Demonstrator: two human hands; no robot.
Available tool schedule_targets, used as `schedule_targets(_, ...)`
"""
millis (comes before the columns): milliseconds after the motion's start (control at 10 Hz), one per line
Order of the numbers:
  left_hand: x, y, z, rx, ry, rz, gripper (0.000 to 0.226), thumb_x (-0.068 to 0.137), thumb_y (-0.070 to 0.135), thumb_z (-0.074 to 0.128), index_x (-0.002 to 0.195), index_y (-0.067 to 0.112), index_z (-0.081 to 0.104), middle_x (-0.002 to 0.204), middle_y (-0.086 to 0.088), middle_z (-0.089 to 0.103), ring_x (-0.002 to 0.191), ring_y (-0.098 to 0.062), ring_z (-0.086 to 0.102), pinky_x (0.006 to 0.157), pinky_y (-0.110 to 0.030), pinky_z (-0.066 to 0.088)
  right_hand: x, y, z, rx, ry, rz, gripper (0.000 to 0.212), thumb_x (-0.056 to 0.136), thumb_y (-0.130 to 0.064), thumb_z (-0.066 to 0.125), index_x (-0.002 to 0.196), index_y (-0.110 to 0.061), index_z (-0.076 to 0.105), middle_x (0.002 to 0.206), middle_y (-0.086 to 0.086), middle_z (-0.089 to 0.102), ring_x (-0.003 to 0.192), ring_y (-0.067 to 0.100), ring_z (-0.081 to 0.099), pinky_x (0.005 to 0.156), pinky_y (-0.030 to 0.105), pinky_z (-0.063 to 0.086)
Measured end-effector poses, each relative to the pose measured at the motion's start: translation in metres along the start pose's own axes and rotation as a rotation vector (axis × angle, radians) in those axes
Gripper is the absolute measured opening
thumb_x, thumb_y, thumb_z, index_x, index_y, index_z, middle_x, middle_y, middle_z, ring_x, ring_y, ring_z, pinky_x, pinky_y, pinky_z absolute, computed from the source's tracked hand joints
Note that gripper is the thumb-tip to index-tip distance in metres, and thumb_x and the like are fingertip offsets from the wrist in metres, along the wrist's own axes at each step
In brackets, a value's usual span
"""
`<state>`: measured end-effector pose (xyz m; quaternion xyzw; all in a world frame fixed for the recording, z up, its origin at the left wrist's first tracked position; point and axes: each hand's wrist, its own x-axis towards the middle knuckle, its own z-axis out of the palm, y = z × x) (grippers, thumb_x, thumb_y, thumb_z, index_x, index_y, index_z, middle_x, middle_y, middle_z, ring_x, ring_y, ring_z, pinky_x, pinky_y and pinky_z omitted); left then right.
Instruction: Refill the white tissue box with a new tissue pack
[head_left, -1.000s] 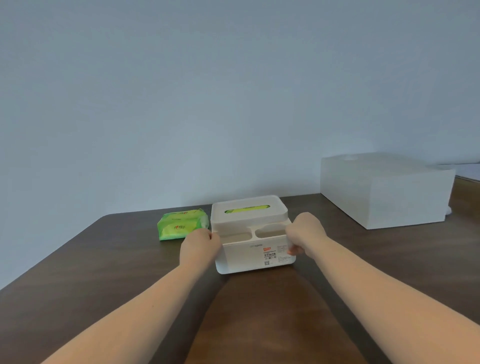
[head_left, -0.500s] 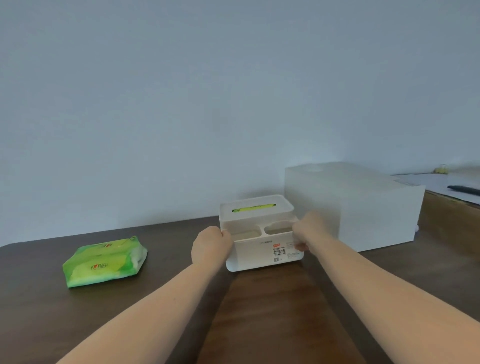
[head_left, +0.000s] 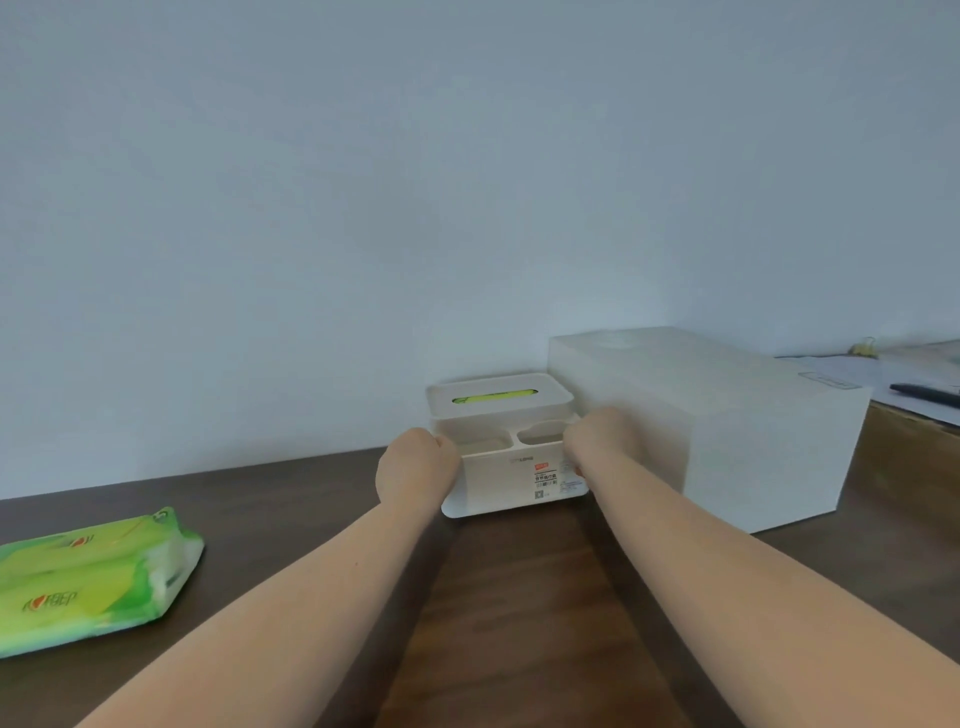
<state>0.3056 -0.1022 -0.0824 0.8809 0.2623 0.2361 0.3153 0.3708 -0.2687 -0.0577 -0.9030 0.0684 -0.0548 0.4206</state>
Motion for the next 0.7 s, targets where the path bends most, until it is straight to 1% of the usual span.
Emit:
schedule_targets(100, 0.003, 0.004, 0.005, -0.004, -0.001, 0.006, 0.038, 0.089, 0.013, 0.041, 0.052, 0.012, 0.030, 0.055, -0.002, 0.035, 0.063, -0.027, 0.041, 0.047, -0.025, 0.021, 0.002, 0.001, 0.003, -0.001, 0.039, 0.022, 0.026, 0.089, -0.010, 0.048, 0.107, -0.004, 0.067, 0.106, 0.014, 0.070, 0.099, 0.032, 0.067, 0.074, 0.034, 0.050)
schedule_targets(200, 0.006, 0.007, 0.007, -0.025, -0.006, -0.002, 0.037, 0.088, 0.013, 0.040, 0.052, 0.012, 0.029, 0.055, -0.002, 0.034, 0.066, -0.026, 0.041, 0.047, -0.024, 0.021, 0.002, 0.001, 0.004, -0.039, 0.058, 0.011, 0.027, 0.090, -0.008, 0.048, 0.110, -0.003, 0.066, 0.114, 0.015, 0.068, 0.107, 0.033, 0.065, 0.075, 0.032, 0.048)
schedule_targets(300, 0.003, 0.006, 0.007, -0.050, 0.001, 0.000, 0.039, 0.089, 0.014, 0.037, 0.051, 0.012, 0.029, 0.054, -0.003, 0.033, 0.062, -0.025, 0.037, 0.048, -0.025, 0.021, -0.002, 0.003, 0.002, -0.047, 0.047, 0.000, 0.027, 0.090, -0.008, 0.049, 0.110, -0.003, 0.066, 0.116, 0.014, 0.067, 0.108, 0.032, 0.064, 0.072, 0.029, 0.043)
schedule_targets(400, -0.004, -0.001, 0.009, -0.094, -0.007, 0.040, 0.045, 0.098, 0.023, 0.029, 0.059, 0.008, 0.044, 0.062, -0.004, 0.046, 0.071, -0.027, 0.045, 0.060, -0.029, 0.033, -0.004, 0.008, 0.002, -0.057, 0.045, -0.032, 0.029, 0.095, -0.014, 0.043, 0.113, -0.003, 0.063, 0.116, 0.016, 0.066, 0.108, 0.033, 0.063, 0.072, 0.029, 0.042)
schedule_targets(500, -0.009, -0.020, 0.007, -0.169, -0.064, 0.046, 0.056, 0.101, 0.037, 0.022, 0.080, 0.002, 0.060, 0.084, -0.007, 0.063, 0.084, -0.028, 0.057, 0.080, -0.034, 0.046, -0.014, 0.011, -0.004, -0.008, 0.020, -0.035, 0.031, 0.094, -0.018, 0.040, 0.111, -0.003, 0.062, 0.109, 0.016, 0.067, 0.097, 0.035, 0.067, 0.076, 0.034, 0.054)
schedule_targets(600, -0.015, -0.050, 0.004, -0.264, -0.069, -0.002, 0.060, 0.098, 0.042, 0.025, 0.088, 0.001, 0.067, 0.090, -0.013, 0.073, 0.087, -0.031, 0.067, 0.089, -0.045, 0.053, -0.024, 0.022, -0.012, 0.039, 0.009, -0.075, 0.030, 0.088, -0.020, 0.043, 0.109, -0.009, 0.061, 0.107, 0.013, 0.067, 0.093, 0.035, 0.067, 0.082, 0.046, 0.058)
schedule_targets(700, -0.025, -0.066, -0.004, -0.221, -0.010, -0.009, 0.056, 0.098, 0.038, 0.029, 0.085, -0.003, 0.065, 0.084, -0.016, 0.072, 0.083, -0.032, 0.067, 0.085, -0.046, 0.052, -0.043, 0.030, -0.025, 0.236, 0.016, -0.118, 0.024, 0.087, -0.019, 0.047, 0.104, -0.013, 0.061, 0.095, 0.006, 0.067, 0.080, 0.025, 0.067, 0.076, 0.044, 0.060)
